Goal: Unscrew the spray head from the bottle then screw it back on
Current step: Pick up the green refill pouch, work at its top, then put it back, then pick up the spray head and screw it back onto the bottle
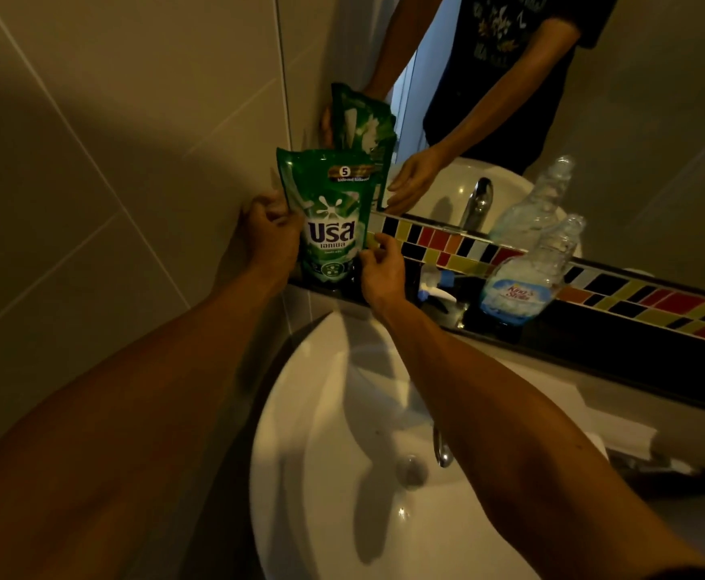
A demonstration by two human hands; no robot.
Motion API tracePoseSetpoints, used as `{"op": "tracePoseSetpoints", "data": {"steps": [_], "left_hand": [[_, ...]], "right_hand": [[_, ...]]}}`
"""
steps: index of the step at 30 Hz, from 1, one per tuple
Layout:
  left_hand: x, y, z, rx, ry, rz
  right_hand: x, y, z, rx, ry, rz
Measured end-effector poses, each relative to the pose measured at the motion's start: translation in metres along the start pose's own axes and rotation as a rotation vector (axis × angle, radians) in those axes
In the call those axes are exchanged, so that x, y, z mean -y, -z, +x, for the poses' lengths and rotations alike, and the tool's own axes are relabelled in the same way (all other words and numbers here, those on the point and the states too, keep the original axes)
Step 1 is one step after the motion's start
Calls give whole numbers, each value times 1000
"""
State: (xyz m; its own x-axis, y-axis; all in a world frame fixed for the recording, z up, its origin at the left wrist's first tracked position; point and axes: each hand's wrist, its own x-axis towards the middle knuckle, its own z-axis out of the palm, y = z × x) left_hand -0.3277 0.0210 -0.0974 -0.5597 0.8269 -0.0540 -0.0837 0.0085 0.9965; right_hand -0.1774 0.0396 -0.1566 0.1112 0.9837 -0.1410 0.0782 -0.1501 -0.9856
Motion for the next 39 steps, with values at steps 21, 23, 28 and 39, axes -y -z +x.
{"op": "tracePoseSetpoints", "data": {"steps": [21, 23, 28, 39], "left_hand": [[38, -86, -121, 407, 32, 460], [45, -100, -120, 410, 30, 500], [64, -131, -111, 362, 36, 557], [99, -182, -92, 326, 23, 642]], "right_hand": [[-3, 217, -102, -363, 24, 31], [3, 236, -93, -346, 53, -5], [22, 268, -63, -218, 101, -118], [34, 278, -5, 12, 207, -186]]}}
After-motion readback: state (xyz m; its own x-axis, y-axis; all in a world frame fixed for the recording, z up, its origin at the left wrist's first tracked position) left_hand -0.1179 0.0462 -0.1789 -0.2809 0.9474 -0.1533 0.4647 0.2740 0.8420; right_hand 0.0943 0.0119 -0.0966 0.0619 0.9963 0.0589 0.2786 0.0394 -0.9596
